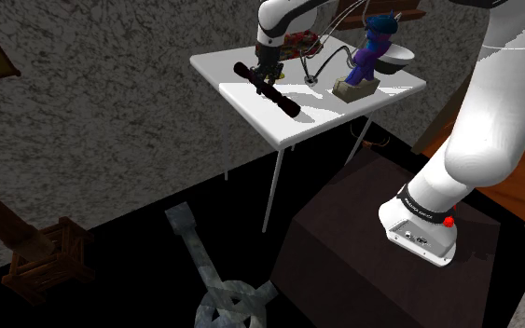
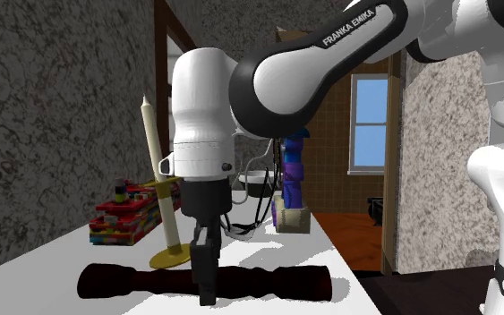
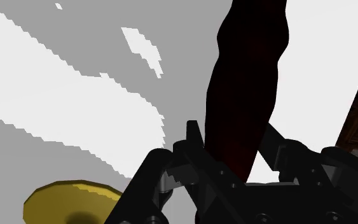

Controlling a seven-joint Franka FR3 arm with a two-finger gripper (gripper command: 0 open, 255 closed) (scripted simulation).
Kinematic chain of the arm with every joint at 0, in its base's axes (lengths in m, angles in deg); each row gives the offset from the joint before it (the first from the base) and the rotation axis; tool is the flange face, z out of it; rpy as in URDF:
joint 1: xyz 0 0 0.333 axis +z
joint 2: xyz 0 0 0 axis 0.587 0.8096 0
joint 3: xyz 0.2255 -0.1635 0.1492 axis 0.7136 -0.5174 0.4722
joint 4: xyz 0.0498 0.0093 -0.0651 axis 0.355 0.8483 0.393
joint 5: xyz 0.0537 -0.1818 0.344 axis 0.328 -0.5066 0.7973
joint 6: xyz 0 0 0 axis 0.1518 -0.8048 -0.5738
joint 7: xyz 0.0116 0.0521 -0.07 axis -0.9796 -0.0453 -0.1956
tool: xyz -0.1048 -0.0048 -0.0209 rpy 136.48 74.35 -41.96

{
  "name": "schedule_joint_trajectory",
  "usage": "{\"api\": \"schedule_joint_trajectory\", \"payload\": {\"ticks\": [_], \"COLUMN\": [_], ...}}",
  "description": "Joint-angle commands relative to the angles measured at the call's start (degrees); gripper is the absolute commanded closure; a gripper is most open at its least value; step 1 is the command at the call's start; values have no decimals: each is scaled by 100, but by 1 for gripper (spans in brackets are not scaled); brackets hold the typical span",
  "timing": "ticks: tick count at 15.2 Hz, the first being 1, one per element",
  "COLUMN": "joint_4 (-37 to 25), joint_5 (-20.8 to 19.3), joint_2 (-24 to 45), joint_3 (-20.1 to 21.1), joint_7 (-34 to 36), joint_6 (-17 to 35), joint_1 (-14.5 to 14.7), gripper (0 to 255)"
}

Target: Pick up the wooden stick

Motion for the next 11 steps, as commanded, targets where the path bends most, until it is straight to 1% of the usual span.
{"api": "schedule_joint_trajectory", "payload": {"ticks": [1, 11], "joint_4": [-23, -361], "joint_5": [-1, -19], "joint_2": [-26, -351], "joint_3": [-1, -5], "joint_7": [-5, 27], "joint_6": [-63, -725], "joint_1": [-3, -4], "gripper": [255, 255]}}
